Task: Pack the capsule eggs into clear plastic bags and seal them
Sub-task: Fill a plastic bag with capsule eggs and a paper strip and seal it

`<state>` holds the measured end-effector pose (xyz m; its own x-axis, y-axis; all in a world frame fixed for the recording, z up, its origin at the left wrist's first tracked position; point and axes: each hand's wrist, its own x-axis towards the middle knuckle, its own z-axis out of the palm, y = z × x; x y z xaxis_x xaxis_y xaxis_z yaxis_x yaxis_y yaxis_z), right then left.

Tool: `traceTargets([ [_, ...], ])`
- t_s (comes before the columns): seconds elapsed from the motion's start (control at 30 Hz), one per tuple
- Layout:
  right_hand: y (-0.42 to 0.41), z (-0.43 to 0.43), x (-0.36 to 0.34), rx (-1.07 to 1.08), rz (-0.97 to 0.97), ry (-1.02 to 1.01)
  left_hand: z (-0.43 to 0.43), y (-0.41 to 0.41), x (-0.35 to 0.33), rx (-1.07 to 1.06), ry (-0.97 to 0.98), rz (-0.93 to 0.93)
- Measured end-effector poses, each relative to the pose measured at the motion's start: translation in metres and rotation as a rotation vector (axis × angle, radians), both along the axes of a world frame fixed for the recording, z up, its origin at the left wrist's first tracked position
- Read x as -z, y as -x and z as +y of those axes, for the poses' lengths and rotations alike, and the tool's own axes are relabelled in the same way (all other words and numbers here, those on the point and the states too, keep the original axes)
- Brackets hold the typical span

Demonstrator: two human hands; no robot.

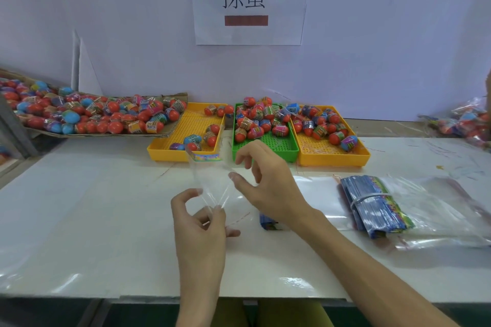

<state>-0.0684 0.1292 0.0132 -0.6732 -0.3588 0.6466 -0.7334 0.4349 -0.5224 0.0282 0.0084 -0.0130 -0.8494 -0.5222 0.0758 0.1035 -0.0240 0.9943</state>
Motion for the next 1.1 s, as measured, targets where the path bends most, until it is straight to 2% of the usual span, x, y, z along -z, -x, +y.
traceTargets([
  [0.13,0.005,0.003,0.002,-0.031,-0.100,-0.057,0.002,0.000,0.000,0.027,0.038,-0.004],
  [0.3,0.008,0.006,0.003,-0.008,-0.137,-0.063,0.005,0.000,0.001,-0.007,0.110,0.030],
  [0.4,0.009,0.008,0.000,-0.010,-0.183,-0.050,0.005,-0.002,-0.005,0.024,0.077,0.042],
  [0.53,0.007,0.007,-0.003,-0.025,-0.280,0.078,-0.004,-0.002,-0.016,0.217,-0.296,0.023],
  [0.63,0.004,0.005,-0.006,-0.041,-0.269,0.161,-0.011,-0.001,-0.021,0.305,-0.538,-0.014],
  [0.73,-0.002,0.002,-0.007,-0.111,-0.225,0.145,-0.016,-0.001,-0.023,0.447,-0.760,-0.084],
  [0.8,-0.008,-0.003,-0.004,-0.176,-0.241,0.111,-0.020,-0.002,-0.024,0.537,-0.875,-0.064],
  [0.97,-0.015,-0.012,0.000,-0.278,-0.255,0.032,-0.024,-0.003,-0.025,0.531,-1.001,0.003],
  [1.1,-0.013,-0.009,-0.003,-0.222,-0.237,0.007,-0.024,-0.004,-0.021,0.485,-0.885,-0.005],
])
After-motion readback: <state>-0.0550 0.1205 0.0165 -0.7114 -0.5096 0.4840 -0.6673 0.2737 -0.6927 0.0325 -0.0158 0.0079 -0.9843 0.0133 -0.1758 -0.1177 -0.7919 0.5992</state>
